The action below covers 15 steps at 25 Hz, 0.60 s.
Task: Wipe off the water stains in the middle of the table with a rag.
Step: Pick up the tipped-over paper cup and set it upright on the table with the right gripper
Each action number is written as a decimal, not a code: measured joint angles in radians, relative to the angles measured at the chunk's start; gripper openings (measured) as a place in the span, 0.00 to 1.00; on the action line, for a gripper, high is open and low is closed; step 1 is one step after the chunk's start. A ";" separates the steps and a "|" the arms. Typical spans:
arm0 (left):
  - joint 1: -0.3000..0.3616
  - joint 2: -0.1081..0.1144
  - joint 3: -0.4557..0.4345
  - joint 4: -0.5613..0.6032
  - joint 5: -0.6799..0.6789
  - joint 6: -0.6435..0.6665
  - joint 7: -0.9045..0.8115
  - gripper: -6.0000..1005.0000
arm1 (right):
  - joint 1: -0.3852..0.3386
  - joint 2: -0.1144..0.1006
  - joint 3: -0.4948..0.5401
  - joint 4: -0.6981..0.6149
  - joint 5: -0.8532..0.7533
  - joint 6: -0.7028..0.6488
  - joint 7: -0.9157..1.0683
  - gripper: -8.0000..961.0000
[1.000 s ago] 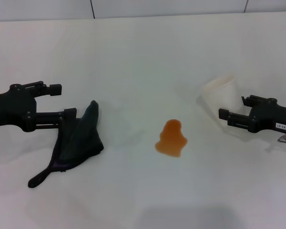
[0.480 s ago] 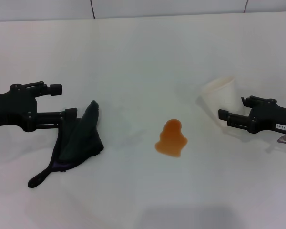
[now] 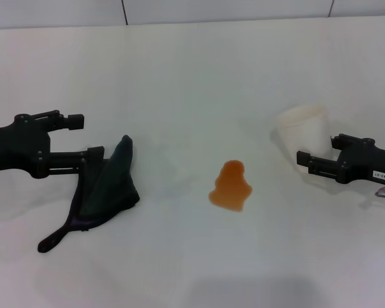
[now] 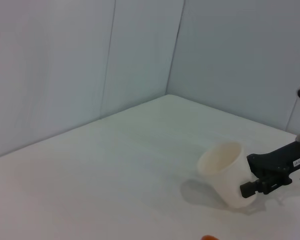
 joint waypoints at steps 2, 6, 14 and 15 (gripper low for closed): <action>0.000 0.000 0.001 0.000 0.000 0.001 0.000 0.86 | -0.002 0.000 0.000 0.000 0.000 -0.002 0.001 0.74; 0.000 0.000 0.003 0.000 0.000 0.002 0.000 0.86 | -0.006 0.000 0.000 0.006 -0.006 -0.005 0.010 0.74; -0.008 0.003 0.006 0.000 -0.001 0.004 0.000 0.86 | -0.019 -0.001 0.005 0.029 -0.003 -0.033 0.015 0.75; -0.008 0.003 0.006 0.000 -0.001 0.004 0.000 0.86 | -0.021 -0.001 0.006 0.029 -0.003 -0.037 0.017 0.76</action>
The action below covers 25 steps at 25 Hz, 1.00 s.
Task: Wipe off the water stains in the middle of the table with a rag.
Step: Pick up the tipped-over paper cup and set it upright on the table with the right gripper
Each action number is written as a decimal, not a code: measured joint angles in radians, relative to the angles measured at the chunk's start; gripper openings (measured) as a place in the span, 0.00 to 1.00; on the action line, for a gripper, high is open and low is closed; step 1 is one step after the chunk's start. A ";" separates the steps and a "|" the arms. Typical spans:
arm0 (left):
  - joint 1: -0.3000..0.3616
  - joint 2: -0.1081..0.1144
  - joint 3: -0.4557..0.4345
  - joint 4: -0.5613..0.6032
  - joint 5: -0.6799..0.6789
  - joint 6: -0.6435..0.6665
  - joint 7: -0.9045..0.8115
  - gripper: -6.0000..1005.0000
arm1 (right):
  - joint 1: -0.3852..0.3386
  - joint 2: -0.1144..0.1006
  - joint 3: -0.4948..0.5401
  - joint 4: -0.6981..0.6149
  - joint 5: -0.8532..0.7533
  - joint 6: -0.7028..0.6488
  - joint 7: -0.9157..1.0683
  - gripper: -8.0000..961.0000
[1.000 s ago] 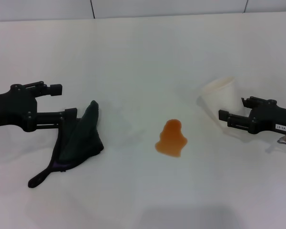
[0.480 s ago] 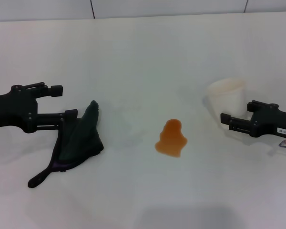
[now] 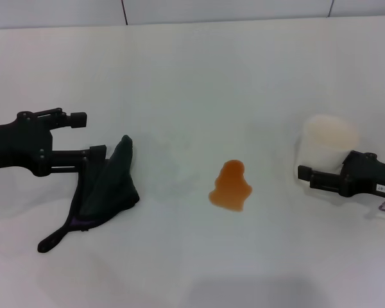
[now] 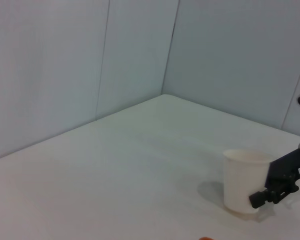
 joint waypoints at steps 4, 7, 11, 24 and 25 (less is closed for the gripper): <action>-0.007 0.000 0.001 0.000 0.002 0.000 0.000 0.86 | -0.010 -0.002 0.002 -0.001 -0.005 -0.008 0.011 0.82; -0.012 0.000 0.001 0.000 0.004 0.000 0.000 0.86 | -0.015 -0.003 0.001 -0.002 -0.005 -0.010 0.015 0.90; -0.013 0.000 0.001 0.000 0.004 0.000 0.000 0.86 | -0.024 -0.003 -0.002 -0.008 -0.005 -0.009 0.011 0.91; -0.013 -0.002 0.001 0.000 0.004 0.001 0.004 0.86 | -0.040 -0.004 -0.004 -0.005 -0.007 0.004 -0.030 0.91; -0.013 -0.002 0.001 0.000 0.004 0.001 0.004 0.86 | -0.043 -0.004 -0.003 -0.006 -0.008 0.003 -0.030 0.91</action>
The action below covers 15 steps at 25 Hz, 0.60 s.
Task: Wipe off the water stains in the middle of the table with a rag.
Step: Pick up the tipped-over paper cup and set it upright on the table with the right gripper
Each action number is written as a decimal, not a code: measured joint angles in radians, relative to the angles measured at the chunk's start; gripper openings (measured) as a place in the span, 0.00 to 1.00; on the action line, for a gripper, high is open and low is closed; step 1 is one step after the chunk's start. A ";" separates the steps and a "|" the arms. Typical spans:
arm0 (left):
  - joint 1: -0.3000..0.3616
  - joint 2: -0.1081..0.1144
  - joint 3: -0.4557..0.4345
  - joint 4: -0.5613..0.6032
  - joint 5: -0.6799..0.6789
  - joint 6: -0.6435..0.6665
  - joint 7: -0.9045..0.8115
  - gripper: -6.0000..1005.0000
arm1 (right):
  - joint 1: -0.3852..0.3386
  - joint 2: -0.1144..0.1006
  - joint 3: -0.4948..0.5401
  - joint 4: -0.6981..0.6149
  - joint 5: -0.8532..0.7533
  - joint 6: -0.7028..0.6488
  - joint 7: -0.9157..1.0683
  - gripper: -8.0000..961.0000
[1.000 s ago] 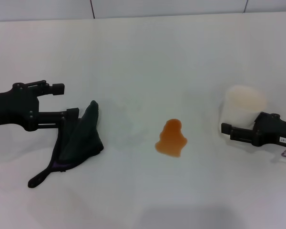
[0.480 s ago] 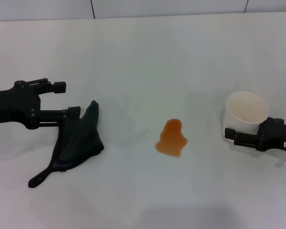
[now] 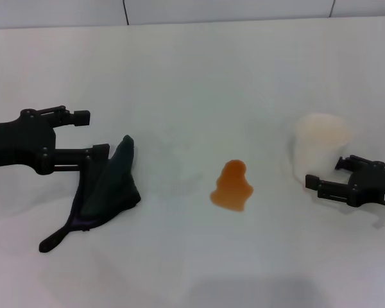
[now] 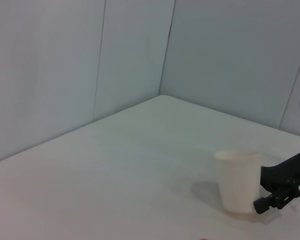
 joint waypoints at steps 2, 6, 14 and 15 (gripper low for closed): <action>0.000 0.000 0.000 0.000 0.000 0.000 0.000 0.86 | -0.005 0.000 0.002 -0.003 -0.001 0.000 0.000 0.91; 0.003 -0.001 0.000 0.000 -0.002 0.000 0.000 0.86 | -0.008 0.000 0.003 -0.003 -0.002 0.000 0.000 0.91; 0.003 -0.002 0.000 0.000 -0.002 0.000 0.003 0.86 | -0.024 0.000 0.007 -0.008 -0.002 0.000 0.000 0.91; 0.003 -0.002 0.000 0.000 -0.002 0.000 0.003 0.86 | -0.027 0.000 0.007 -0.008 -0.002 0.000 0.000 0.91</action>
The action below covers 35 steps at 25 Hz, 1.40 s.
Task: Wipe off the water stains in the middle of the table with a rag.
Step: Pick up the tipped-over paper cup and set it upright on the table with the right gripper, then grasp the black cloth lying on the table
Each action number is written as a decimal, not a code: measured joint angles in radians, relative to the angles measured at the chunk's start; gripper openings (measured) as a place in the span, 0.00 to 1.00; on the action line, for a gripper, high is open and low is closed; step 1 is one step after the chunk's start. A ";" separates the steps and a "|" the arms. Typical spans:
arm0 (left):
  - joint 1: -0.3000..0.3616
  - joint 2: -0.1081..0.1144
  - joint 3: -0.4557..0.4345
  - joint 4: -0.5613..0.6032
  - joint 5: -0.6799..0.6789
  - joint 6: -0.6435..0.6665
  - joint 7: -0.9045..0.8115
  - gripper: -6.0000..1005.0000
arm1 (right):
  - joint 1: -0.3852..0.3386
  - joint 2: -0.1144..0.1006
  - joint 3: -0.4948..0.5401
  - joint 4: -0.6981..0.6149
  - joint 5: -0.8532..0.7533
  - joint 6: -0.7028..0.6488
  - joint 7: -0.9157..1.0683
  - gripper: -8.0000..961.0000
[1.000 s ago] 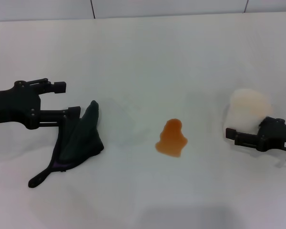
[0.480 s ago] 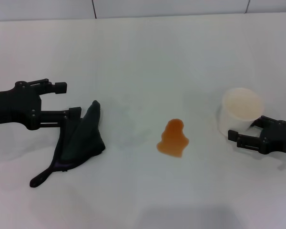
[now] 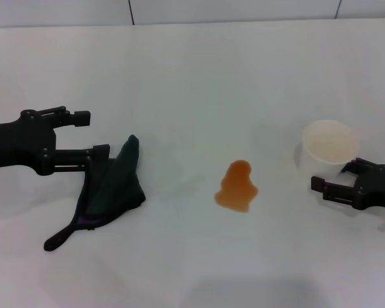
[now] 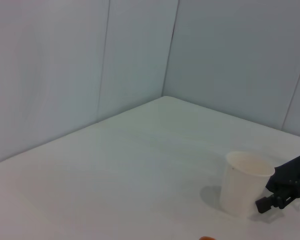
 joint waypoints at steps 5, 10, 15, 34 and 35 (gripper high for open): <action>-0.001 0.000 0.000 0.000 0.000 0.000 0.000 0.86 | -0.022 -0.001 0.001 -0.016 0.000 -0.011 -0.009 0.91; 0.002 0.000 0.000 0.000 -0.002 0.000 0.001 0.86 | -0.041 0.001 0.001 -0.046 -0.017 -0.032 -0.016 0.91; 0.004 -0.001 0.000 0.000 -0.004 0.000 0.002 0.86 | -0.053 0.001 0.001 -0.071 -0.024 -0.034 -0.014 0.91; 0.004 -0.001 -0.006 0.003 -0.004 0.012 0.002 0.86 | -0.068 0.000 0.030 -0.168 -0.012 -0.073 0.014 0.91; 0.004 -0.001 -0.006 0.003 -0.004 0.012 0.002 0.86 | -0.069 0.000 0.030 -0.169 -0.012 -0.078 0.014 0.91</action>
